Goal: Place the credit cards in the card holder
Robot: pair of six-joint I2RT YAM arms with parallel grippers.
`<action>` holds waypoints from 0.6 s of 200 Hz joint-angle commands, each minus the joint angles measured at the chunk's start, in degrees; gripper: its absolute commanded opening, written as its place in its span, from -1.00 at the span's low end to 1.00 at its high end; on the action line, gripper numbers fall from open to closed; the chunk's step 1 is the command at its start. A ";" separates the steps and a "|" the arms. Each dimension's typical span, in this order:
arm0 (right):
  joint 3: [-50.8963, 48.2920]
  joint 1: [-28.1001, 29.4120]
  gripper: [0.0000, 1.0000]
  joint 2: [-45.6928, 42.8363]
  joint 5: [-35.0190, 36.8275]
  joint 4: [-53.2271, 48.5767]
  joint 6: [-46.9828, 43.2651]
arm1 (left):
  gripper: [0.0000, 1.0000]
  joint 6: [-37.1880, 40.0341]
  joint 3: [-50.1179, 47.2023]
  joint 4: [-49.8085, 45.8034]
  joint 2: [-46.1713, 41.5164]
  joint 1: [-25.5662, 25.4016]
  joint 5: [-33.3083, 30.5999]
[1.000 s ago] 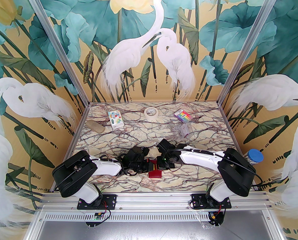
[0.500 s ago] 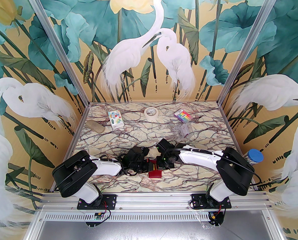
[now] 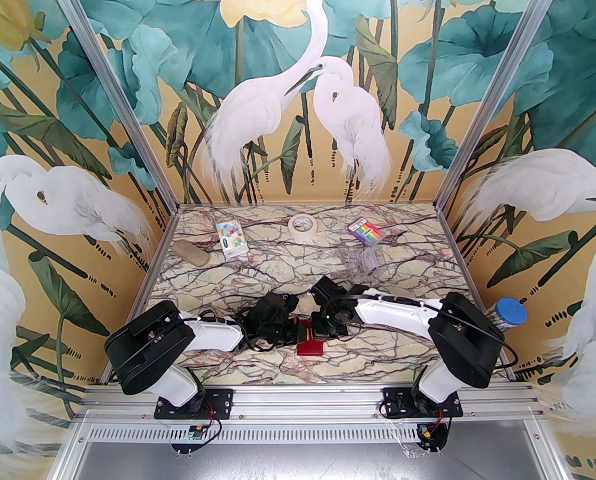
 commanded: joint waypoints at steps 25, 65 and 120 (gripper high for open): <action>1.13 1.00 -1.00 2.91 0.49 1.22 -1.14 | -1.00 0.07 -0.36 -2.78 2.20 -0.30 -2.85; 1.75 1.17 -1.00 3.49 0.66 0.83 -1.00 | -1.00 0.08 -0.47 -2.69 2.14 -0.36 -2.82; 2.54 1.17 -1.00 4.19 1.30 0.02 -0.48 | -1.00 0.17 -0.48 -2.58 2.28 -0.34 -2.74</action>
